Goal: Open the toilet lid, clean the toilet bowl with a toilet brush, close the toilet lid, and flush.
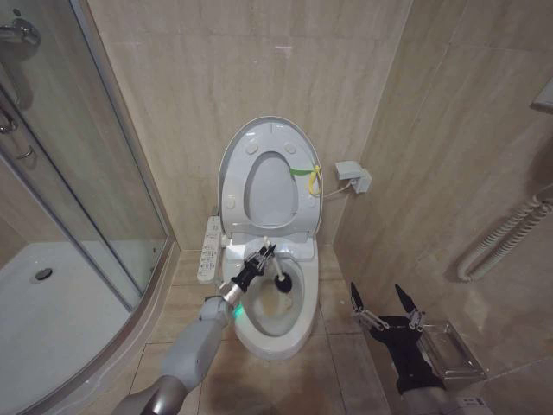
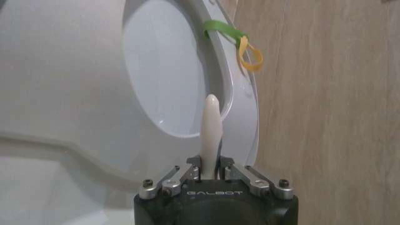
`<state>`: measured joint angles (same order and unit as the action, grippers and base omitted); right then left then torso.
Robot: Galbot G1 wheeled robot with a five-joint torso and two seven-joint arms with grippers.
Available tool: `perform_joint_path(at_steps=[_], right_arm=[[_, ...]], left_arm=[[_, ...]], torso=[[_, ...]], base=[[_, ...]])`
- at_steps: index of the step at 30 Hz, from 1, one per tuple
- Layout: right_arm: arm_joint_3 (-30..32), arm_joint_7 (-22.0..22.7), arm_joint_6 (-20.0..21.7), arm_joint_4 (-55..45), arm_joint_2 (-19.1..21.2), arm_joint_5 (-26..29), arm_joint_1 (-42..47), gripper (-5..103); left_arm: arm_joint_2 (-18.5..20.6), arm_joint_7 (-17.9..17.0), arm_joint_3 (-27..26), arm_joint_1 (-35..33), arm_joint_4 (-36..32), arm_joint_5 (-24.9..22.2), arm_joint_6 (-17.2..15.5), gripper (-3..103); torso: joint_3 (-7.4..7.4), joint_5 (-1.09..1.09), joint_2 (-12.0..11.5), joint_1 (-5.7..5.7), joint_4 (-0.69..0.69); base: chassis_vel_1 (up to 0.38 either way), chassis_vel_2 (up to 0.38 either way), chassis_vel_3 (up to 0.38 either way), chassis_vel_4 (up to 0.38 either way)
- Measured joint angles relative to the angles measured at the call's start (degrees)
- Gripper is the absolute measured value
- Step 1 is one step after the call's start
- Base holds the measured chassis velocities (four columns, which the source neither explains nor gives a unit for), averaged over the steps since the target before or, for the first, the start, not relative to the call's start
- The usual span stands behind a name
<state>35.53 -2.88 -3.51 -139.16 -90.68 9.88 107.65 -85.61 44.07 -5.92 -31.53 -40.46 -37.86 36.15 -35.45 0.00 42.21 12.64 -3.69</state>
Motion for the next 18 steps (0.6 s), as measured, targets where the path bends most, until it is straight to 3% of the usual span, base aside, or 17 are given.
perform_joint_path(at_steps=[9, 18], right_arm=[[0.0, 0.0, 0.0, 0.0, 0.0, 0.0, 0.0, 100], [0.0, 0.0, 0.0, 0.0, 0.0, 0.0, 0.0, 100]], left_arm=[[1.2, 0.8, -1.0, -2.9, 3.3, 1.7, 0.5, 18], [0.5, 0.5, -0.5, -1.1, -0.7, -0.1, 0.6, 18]], torso=[[0.01, 0.00, 0.0, -0.01, 0.09], [0.00, 0.00, 0.0, 0.00, 0.00]], base=[[0.000, 0.000, 0.000, 0.000], [0.000, 0.000, 0.000, 0.000]])
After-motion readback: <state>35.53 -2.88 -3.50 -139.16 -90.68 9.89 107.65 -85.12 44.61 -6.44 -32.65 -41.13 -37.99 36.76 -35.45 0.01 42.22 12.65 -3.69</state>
